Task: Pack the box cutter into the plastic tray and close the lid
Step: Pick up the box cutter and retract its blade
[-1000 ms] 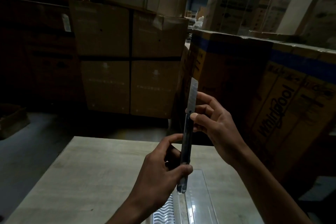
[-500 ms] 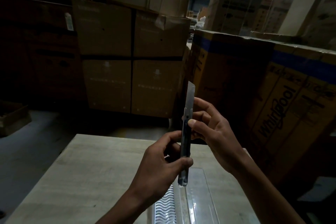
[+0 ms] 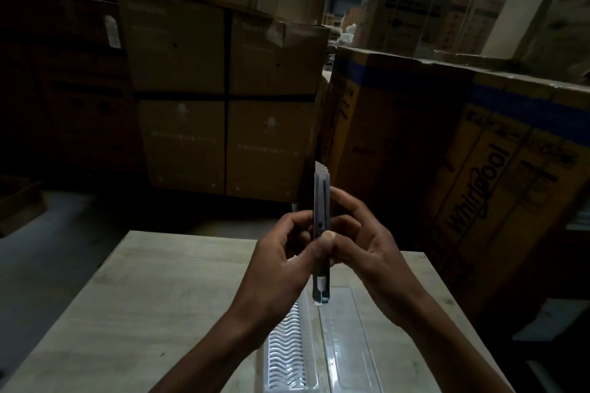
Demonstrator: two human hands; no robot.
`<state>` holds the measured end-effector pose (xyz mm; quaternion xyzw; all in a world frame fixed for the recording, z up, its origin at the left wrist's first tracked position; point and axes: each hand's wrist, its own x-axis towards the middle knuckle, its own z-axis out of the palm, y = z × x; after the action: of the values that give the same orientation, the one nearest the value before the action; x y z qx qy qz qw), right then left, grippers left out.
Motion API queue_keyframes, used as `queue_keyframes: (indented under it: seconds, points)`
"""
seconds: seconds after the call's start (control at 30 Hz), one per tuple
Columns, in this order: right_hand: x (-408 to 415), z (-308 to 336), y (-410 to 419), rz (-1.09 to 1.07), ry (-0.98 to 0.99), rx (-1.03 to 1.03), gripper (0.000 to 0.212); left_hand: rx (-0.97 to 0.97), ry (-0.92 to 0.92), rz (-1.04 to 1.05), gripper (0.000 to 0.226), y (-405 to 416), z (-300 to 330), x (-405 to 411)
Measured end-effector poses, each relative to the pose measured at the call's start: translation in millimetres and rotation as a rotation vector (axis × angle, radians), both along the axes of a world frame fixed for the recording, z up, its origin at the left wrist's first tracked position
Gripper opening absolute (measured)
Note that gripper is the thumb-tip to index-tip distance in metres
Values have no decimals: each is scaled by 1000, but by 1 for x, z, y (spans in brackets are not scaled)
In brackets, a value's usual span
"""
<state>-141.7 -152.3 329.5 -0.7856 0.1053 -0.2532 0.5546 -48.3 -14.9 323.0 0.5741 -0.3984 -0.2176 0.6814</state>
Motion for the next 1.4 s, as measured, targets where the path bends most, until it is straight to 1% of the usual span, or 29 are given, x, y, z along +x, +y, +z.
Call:
queue_keyframes:
  seconds: [0.07,0.13,0.33,0.5,0.6,0.7,0.8,0.87,0.93,1.0,1.13,1.33,1.4]
  points:
    - [-3,-4,3,-12,5,-10,57,-25,59,-10,29,-1,0,-1]
    - [-5,-8,5,-26,5,14,53,-28,77,3,26,-3,0,-1]
    - [-11,-22,10,-36,17,68,48,6,57,75,22,-7,-8,0]
    - [-15,-33,13,-59,18,128,51,46,30,111,21,-10,-16,-1]
    - [-18,-41,17,-111,6,133,48,58,34,147,19,-14,-22,1]
    - [-16,-47,23,-208,-8,18,37,110,17,191,16,-20,-33,5]
    - [-8,-60,26,-303,25,-198,24,171,-16,238,17,-27,-48,7]
    - [-4,-73,25,-357,55,-333,21,223,-31,286,19,-32,-59,9]
    - [-1,-85,24,-383,82,-422,19,259,-23,314,18,-35,-70,11]
    - [0,-95,23,-378,106,-455,17,285,-17,321,13,-36,-79,11]
    - [1,-111,24,-367,145,-484,13,336,-34,345,10,-32,-93,10]
    - [3,-129,31,-376,198,-458,19,405,-4,333,15,-23,-109,13]
    - [5,-137,32,-375,205,-483,16,420,2,338,16,-22,-112,15]
